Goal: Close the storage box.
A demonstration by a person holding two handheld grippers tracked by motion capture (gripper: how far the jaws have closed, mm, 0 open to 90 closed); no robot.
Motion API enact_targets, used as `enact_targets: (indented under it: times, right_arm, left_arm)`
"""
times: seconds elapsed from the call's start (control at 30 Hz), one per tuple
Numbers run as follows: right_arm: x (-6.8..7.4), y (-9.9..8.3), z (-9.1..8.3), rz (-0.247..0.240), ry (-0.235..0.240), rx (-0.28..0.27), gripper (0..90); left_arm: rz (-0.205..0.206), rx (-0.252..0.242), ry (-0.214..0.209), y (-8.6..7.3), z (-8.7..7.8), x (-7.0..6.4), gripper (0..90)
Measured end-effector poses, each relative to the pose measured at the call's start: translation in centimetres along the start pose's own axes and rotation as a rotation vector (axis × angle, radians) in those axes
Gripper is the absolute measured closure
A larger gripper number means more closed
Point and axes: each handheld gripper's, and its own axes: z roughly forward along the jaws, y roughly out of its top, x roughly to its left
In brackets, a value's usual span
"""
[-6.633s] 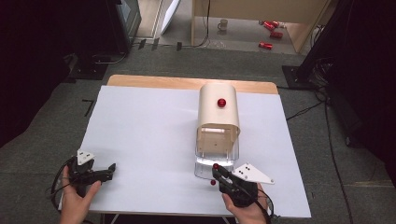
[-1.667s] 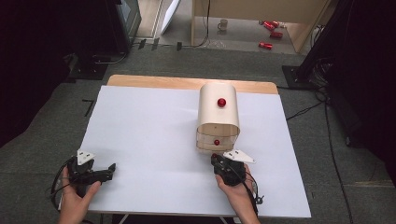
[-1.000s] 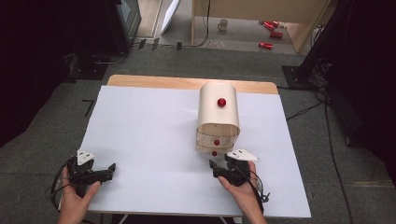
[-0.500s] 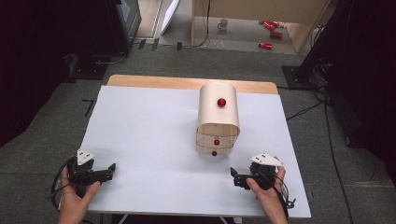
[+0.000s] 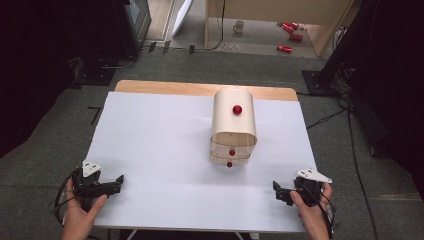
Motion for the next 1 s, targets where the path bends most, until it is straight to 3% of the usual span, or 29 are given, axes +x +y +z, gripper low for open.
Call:
enact_targets:
  times: [0.33,0.5,0.6,0.77,1.0]
  right_arm:
    - [-2.7,-1.1,0.0,0.036,-0.072,0.020,0.0]
    - [-2.6,-1.3,0.4,0.029,-0.091,0.024,0.0]
    - [-2.4,-1.6,0.8,0.001,-0.091,0.023,0.0]
    - [-2.6,-2.0,0.9,0.006,-0.084,-0.009,0.0]
    - [-2.6,-2.0,0.9,0.008,-0.084,-0.011,0.0]
  left_arm:
    - [0.000,0.000,0.000,0.0,0.0,0.0,0.0]
    - [0.001,0.001,0.000,0.0,0.0,0.0,0.0]
    - [0.001,0.001,0.000,0.0,0.0,0.0,0.0]
    - [0.001,0.001,0.000,0.0,0.0,0.0,0.0]
    - [0.001,0.001,0.000,0.0,0.0,0.0,0.0]
